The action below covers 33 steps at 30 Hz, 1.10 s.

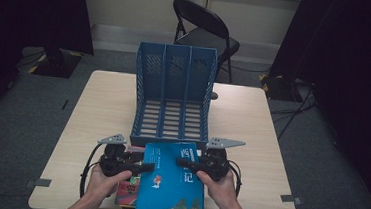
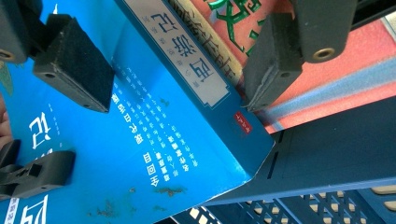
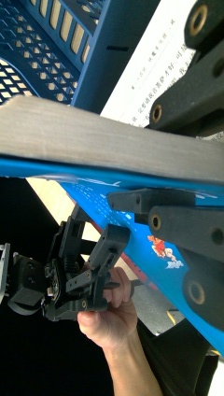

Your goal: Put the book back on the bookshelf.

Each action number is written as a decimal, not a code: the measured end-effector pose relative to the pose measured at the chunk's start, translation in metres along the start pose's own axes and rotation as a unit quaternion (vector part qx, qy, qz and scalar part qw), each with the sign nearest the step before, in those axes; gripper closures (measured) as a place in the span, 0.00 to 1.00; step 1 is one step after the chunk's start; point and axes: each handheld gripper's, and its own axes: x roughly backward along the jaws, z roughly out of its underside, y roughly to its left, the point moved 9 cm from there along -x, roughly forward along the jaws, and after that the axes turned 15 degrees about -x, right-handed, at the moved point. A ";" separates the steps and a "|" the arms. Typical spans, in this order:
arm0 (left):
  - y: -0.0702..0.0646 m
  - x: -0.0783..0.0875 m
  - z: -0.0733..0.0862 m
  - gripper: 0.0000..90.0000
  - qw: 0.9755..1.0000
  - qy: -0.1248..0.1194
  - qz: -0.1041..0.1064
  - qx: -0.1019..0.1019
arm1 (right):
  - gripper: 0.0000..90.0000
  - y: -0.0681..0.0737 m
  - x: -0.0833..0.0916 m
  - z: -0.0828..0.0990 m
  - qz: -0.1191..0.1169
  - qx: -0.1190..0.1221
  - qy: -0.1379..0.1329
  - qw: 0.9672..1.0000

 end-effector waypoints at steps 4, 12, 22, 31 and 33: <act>0.000 0.002 -0.001 0.31 1.000 -0.007 0.000 0.007 | 0.87 0.003 0.001 -0.001 0.000 0.004 -0.002 1.000; -0.009 -0.007 0.000 0.25 0.999 -0.003 0.042 0.032 | 0.88 0.009 0.006 -0.008 -0.012 0.014 -0.009 1.000; -0.012 -0.008 -0.017 0.33 0.997 -0.023 0.051 0.048 | 0.89 0.009 0.012 -0.013 0.001 0.025 -0.012 1.000; -0.014 -0.002 -0.029 0.38 0.998 -0.033 0.047 0.034 | 0.89 0.013 0.015 -0.019 0.017 0.018 -0.018 1.000; -0.014 0.000 -0.033 0.39 0.998 -0.037 0.046 0.031 | 0.89 0.018 0.016 -0.023 0.016 0.022 -0.024 0.999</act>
